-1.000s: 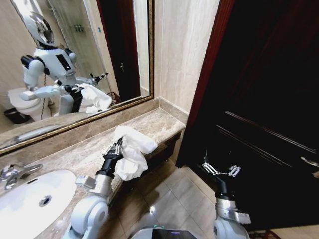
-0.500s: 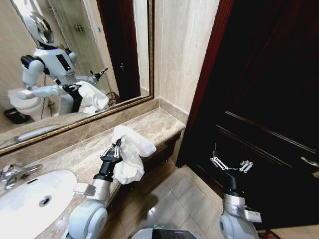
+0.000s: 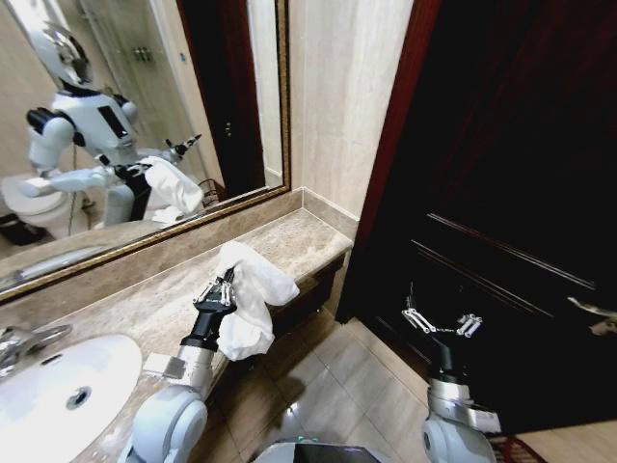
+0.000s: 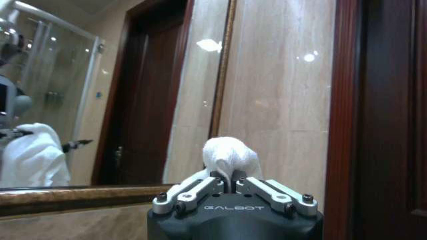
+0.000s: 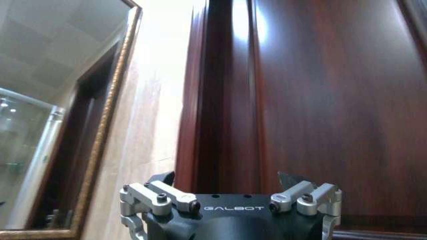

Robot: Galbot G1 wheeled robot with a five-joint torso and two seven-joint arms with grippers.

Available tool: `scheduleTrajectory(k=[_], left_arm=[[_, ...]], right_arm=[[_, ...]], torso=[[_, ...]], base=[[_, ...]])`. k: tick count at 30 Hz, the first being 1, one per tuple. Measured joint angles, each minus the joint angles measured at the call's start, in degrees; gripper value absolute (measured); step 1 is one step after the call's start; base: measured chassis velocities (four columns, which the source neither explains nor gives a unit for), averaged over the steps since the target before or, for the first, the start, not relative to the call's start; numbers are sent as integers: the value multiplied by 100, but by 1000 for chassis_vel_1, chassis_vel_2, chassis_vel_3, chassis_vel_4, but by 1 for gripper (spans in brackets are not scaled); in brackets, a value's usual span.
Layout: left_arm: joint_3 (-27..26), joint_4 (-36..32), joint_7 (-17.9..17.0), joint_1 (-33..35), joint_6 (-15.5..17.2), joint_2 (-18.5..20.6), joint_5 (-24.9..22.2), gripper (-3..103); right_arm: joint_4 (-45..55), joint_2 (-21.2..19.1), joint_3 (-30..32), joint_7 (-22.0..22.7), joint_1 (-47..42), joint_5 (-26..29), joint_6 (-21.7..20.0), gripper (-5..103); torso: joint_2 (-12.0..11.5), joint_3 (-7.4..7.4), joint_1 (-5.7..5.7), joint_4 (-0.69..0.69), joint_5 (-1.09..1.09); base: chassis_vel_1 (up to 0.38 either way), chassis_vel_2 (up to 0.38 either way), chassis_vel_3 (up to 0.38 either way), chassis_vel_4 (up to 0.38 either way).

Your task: Discard the used towel into the hamper.

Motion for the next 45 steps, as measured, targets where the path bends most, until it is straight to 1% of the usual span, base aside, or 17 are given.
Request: scheduleTrajectory(k=[8, 14, 29, 45], left_arm=[[38, 56, -2, -6, -18, -34, 0, 4], [138, 155, 12, -61, -30, -131, 26, 4], [150, 261, 133, -129, -20, -105, -130, 4], [155, 310, 229, -144, -16, -100, -109, 4]], right_arm=[[-136, 80, 34, 4, -84, 8, 184, 100], [-189, 61, 93, -7, -214, 153, 294, 100], [-266, 89, 9, -51, -166, 92, 390, 100], [-279, 117, 37, -12, -194, 85, 444, 100]], torso=[[0, 0, 0, 0, 0], [0, 0, 0, 0, 0], [0, 0, 0, 0, 0], [0, 0, 0, 0, 1]], base=[[-89, -93, -82, -83], [-114, -104, -109, -118], [-132, -124, -126, -124], [-118, -127, -125, -123]])
